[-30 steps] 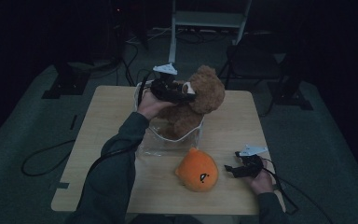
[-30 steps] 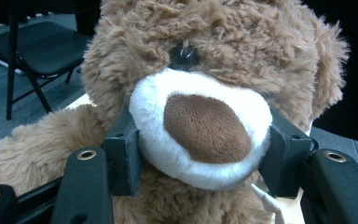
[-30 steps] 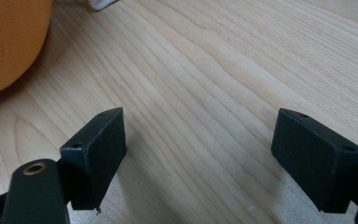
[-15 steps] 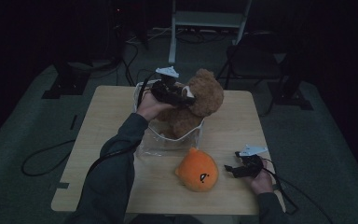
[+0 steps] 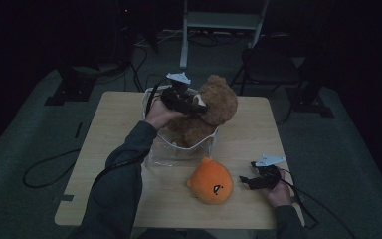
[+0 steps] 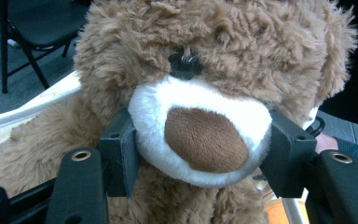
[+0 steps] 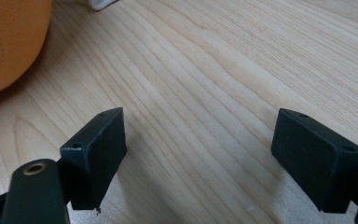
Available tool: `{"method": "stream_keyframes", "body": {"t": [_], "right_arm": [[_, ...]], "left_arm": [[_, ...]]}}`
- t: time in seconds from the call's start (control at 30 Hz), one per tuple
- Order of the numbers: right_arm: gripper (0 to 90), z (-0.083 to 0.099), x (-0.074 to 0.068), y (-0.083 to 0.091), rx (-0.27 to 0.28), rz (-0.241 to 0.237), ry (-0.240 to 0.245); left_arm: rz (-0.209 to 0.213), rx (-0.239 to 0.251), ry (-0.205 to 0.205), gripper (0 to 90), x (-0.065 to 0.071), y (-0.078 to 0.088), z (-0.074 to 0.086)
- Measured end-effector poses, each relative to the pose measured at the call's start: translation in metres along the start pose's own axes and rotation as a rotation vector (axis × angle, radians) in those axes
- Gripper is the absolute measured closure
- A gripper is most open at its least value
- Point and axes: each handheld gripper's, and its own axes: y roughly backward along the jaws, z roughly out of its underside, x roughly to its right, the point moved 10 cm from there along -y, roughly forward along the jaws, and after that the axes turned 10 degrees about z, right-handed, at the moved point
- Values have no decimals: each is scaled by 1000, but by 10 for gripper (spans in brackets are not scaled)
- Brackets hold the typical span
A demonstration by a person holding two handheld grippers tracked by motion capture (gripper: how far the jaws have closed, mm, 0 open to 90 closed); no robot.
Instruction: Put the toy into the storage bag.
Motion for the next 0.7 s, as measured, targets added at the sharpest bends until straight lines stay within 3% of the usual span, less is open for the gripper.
{"method": "stream_keyframes", "body": {"t": [0.4, 0.53, 0.7], "right_arm": [[170, 0, 0, 0, 0, 0, 0], [170, 0, 0, 0, 0, 0, 0], [170, 0, 0, 0, 0, 0, -1]], "left_arm": [[11, -22, 25, 376, -3, 2, 6], [-3, -42, 37, 369, -5, 4, 8], [-22, -33, 2, 342, -3, 5, 7]]}}
